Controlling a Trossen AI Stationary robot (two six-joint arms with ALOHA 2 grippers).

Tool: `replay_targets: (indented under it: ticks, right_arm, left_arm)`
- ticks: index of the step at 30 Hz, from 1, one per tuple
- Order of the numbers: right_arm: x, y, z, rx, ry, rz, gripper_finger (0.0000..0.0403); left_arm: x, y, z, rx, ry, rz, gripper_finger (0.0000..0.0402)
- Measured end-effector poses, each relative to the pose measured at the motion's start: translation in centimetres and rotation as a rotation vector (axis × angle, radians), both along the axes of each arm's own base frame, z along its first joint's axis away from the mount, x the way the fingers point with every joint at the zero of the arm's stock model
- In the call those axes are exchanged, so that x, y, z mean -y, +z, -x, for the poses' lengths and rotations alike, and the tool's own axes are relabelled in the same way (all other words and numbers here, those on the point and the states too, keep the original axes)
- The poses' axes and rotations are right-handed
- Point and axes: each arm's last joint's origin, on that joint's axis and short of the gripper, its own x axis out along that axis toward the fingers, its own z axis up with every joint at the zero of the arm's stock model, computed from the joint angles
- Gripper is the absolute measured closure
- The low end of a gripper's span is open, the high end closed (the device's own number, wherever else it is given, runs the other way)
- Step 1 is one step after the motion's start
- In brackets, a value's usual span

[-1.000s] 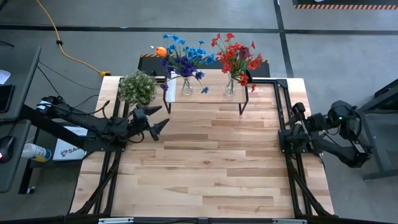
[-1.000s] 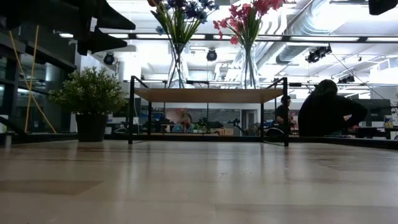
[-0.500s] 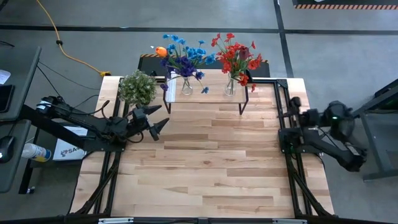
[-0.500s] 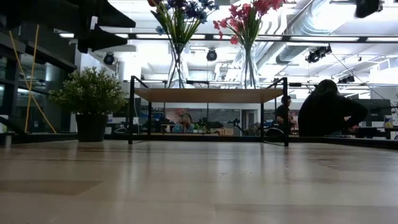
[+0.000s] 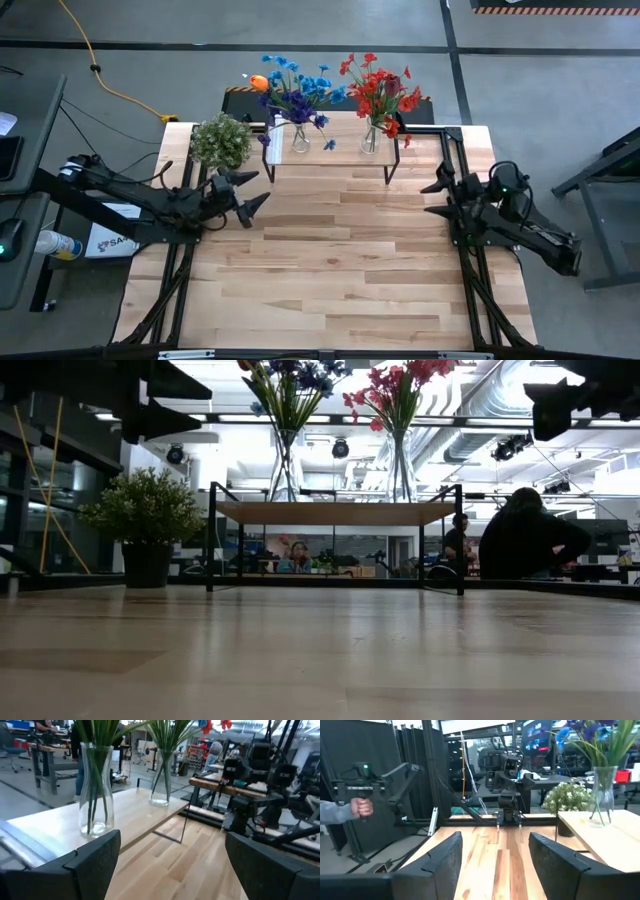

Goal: Pick and place flowers into a vace then onto a shelf
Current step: Return to Home Position

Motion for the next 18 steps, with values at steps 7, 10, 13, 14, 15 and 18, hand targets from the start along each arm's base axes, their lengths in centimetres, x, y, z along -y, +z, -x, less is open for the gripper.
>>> replay_targets:
  ticks: [7,10,13,14,15,18]
  right_arm:
    - [0.2,-0.3,-0.1,-0.019,-0.072,-0.009,0.0182]
    - [0.3,-0.2,-0.1,-0.010,-0.087,0.012,0.0185]
    - [0.5,-0.5,-0.3,0.008,-0.122,0.015,0.0187]
    - [0.6,-0.9,-0.5,0.030,-0.120,0.026,0.0187]
    - [0.8,-1.3,-0.8,0.047,-0.114,0.026,0.0186]
    - [1.2,-3.4,-1.5,0.062,-0.093,-0.019,0.0182]
  left_arm:
    - [0.6,-0.1,0.7,-0.019,0.087,0.001,0.0009]
    - [0.8,-0.2,0.7,-0.023,0.100,0.000,0.0009]
    - [0.8,-0.2,0.8,-0.020,0.119,0.005,0.0009]
    - [0.8,-0.2,0.8,-0.018,0.119,0.009,0.0009]
    - [0.8,-0.2,0.8,-0.021,0.119,0.010,0.0009]
    - [0.8,-0.5,0.8,-0.032,0.119,0.028,0.0009]
